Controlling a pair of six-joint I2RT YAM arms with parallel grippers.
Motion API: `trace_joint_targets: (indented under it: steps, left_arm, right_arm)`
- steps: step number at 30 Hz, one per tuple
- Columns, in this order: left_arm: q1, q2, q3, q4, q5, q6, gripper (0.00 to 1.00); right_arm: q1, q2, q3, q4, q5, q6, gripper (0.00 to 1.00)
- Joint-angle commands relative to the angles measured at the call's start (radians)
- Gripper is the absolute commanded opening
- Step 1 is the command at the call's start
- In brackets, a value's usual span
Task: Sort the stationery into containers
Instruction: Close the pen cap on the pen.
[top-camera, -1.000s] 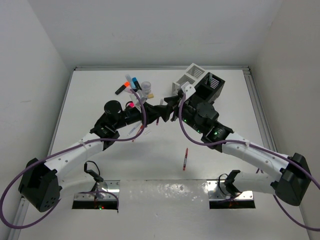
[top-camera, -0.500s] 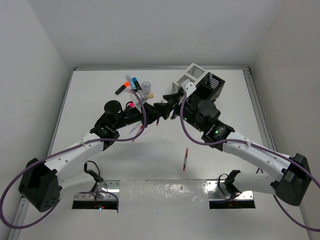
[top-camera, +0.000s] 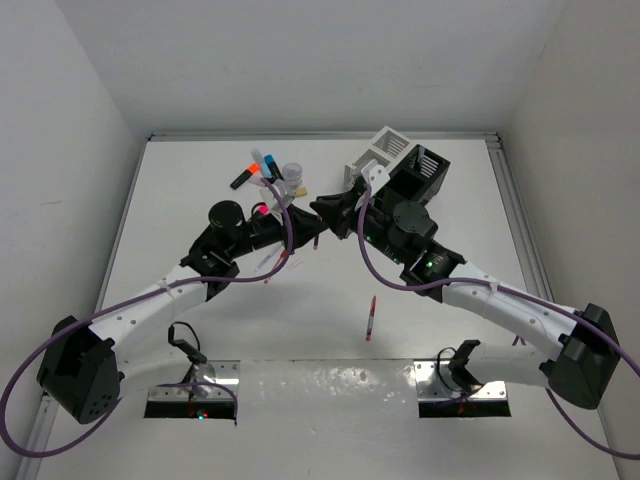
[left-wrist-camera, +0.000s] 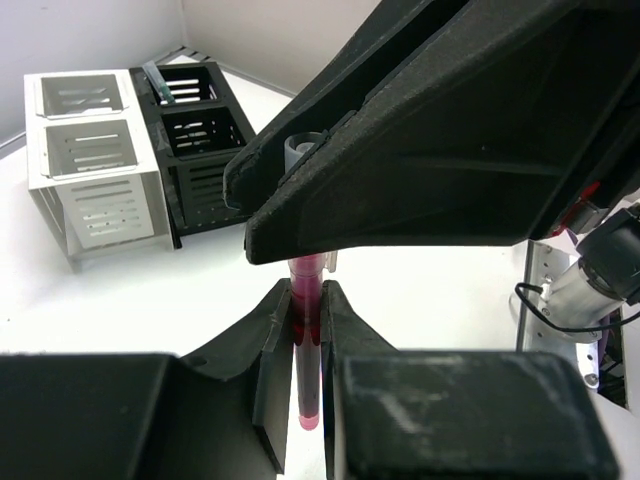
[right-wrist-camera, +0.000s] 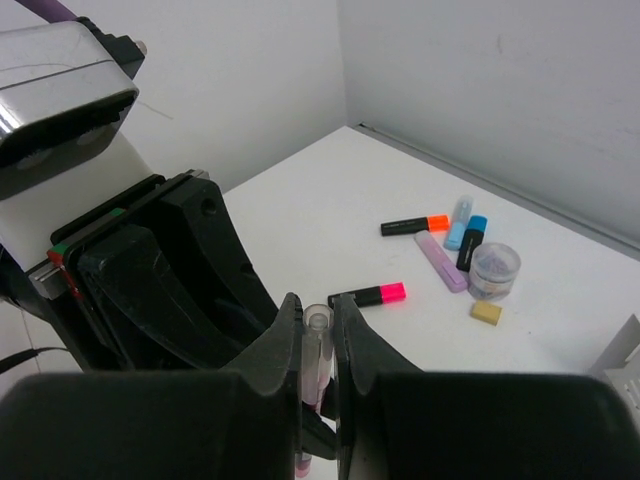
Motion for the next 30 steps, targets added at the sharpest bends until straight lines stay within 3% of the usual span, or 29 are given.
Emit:
trace_joint_targets:
  steps: [1,12,22,30]
  left_arm:
    - [-0.002,-0.015,0.045,0.094,0.009,0.003,0.0]
    - [0.05,-0.008,0.084,0.186,0.044,0.051,0.0]
    - [0.052,-0.014,0.084,0.205,0.054,0.037,0.0]
    - [0.058,-0.032,0.074,0.185,0.034,0.057,0.0]
  right_arm:
    - [0.001,0.013,-0.051,0.043,0.021,-0.002,0.0]
    - [0.076,0.088,-0.307,0.113,0.116,-0.027,0.0]
    - [0.126,0.227,-0.35,0.21,0.135,0.053,0.0]
    - [0.128,0.238,-0.401,0.222,0.148,0.084,0.0]
